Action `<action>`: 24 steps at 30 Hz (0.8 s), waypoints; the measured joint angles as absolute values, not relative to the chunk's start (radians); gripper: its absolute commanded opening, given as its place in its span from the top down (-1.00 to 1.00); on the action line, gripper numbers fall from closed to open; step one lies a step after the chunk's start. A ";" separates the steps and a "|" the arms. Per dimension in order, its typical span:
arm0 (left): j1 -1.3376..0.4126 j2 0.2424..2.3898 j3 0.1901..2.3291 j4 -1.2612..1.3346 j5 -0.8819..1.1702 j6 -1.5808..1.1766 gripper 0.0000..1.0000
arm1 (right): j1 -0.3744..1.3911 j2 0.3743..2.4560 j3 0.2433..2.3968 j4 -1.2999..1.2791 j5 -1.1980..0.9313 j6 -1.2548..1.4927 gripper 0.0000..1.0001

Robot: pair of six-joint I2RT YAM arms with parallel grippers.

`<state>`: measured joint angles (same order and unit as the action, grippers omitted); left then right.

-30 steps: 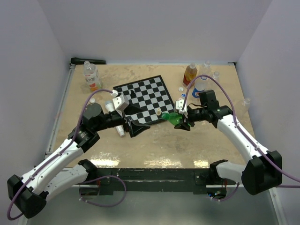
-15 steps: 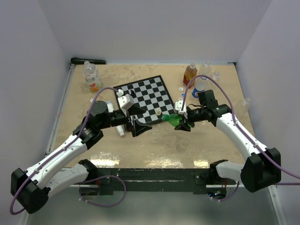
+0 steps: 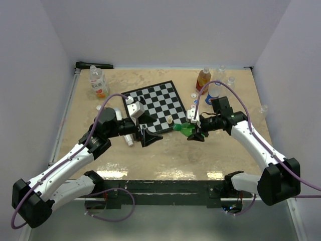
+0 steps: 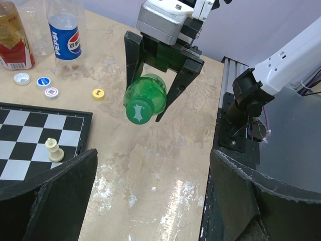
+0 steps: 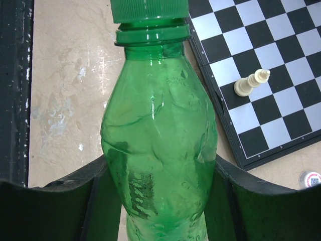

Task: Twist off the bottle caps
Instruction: Unscrew the bottle cap from the plastic bottle.

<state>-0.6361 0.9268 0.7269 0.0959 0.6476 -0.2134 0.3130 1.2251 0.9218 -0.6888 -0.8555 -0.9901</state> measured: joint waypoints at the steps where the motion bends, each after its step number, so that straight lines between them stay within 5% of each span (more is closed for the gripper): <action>1: -0.636 0.927 0.727 0.095 0.648 -0.211 -0.93 | 0.313 1.227 0.922 -0.690 -0.855 -0.991 0.93; 24: -0.660 0.984 0.757 0.050 0.646 -0.120 -0.87 | 0.313 1.245 0.931 -0.696 -0.855 -1.002 0.93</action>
<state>-0.6598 0.9840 0.7574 0.0502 0.6456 -0.1200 0.3130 1.2446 0.9314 -0.6964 -0.8555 -1.0016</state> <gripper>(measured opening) 0.939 0.558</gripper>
